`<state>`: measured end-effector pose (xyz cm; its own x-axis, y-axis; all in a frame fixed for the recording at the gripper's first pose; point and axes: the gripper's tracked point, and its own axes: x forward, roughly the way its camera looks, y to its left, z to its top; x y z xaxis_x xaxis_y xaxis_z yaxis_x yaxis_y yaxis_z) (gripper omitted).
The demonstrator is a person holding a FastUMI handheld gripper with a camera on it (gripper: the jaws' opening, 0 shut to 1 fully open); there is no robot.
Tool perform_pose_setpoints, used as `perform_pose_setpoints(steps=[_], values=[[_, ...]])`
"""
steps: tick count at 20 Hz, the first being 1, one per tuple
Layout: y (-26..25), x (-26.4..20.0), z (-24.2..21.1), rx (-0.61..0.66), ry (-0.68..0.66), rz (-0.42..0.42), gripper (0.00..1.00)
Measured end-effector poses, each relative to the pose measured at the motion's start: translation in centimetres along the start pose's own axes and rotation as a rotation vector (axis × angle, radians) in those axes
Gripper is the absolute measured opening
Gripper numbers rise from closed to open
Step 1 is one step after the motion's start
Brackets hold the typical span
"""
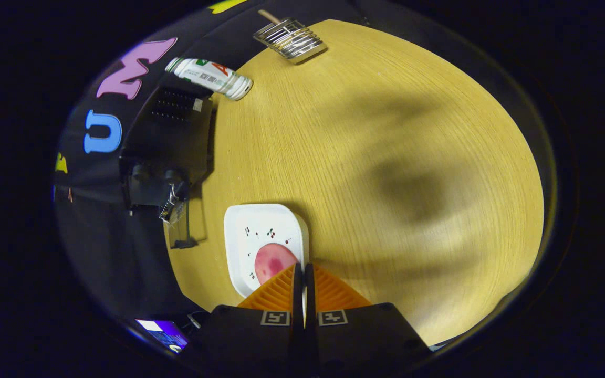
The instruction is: Open the toaster oven, put the food inside, and close the toaster oven door.
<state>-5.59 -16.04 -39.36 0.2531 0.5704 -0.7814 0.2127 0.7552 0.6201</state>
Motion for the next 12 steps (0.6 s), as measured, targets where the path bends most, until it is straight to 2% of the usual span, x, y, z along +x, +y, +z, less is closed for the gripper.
perform_pose_setpoints(steps=[5, 12], values=[[2.5, -0.6, -1.2, 0.114, -0.062, 0.103, 0.05], [9.8, -2.1, -3.8, 0.137, -0.138, 0.183, 0.05]])
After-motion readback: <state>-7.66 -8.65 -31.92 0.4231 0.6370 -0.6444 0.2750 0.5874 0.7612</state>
